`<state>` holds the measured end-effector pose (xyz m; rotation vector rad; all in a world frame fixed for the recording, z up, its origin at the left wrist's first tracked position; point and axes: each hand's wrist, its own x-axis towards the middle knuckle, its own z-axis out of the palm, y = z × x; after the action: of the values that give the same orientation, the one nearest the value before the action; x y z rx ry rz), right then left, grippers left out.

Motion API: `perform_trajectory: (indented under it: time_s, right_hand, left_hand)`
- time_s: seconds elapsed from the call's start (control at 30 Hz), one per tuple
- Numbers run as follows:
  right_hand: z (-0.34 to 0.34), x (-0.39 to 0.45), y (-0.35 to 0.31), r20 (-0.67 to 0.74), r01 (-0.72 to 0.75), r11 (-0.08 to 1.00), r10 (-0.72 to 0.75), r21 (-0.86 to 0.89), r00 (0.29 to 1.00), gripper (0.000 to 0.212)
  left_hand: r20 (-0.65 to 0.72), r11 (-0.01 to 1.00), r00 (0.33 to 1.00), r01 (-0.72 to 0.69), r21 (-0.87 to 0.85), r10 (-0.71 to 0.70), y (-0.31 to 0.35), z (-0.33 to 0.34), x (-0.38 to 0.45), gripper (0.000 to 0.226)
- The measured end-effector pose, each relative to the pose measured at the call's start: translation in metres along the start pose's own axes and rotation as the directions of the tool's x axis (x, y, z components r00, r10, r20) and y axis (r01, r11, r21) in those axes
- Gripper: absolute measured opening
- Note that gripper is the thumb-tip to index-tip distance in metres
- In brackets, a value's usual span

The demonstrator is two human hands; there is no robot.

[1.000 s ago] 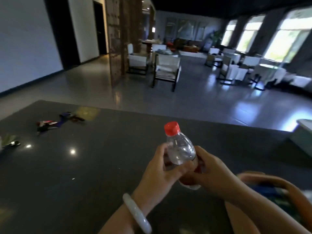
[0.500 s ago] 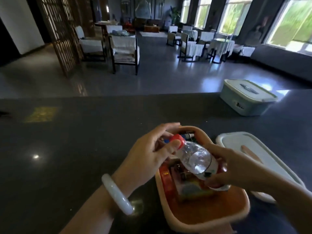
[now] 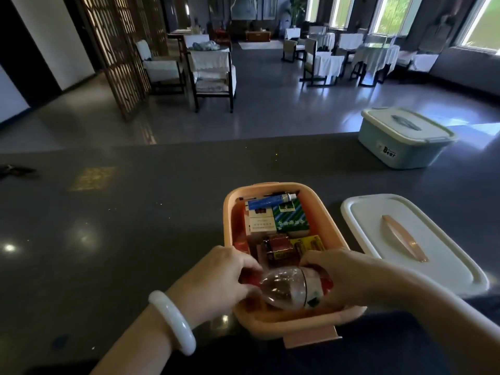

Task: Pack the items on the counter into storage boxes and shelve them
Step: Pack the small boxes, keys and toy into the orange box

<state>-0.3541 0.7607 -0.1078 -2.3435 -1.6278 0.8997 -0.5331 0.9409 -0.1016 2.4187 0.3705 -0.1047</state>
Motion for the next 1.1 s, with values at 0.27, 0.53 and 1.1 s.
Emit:
perform_trajectory:
  time_s: [0.27,0.53,1.1]
  right_hand:
    - [0.018,0.016,0.020,-0.035,0.085,0.987,-0.090,-0.138,0.995,0.028]
    - [0.028,0.023,0.025,-0.021,0.083,0.971,-0.090,-0.224,0.996,0.041]
    - [0.034,0.027,0.021,-0.114,0.072,0.981,-0.093,-0.183,0.989,0.026]
  left_hand:
    - [0.071,0.980,0.994,0.071,0.188,-0.085,-0.002,0.011,0.006,0.024]
    - [0.074,0.962,0.992,0.080,0.260,-0.103,-0.004,0.019,0.012,0.024]
    - [-0.013,0.887,0.997,0.076,0.456,-0.079,0.000,0.032,0.016,0.016]
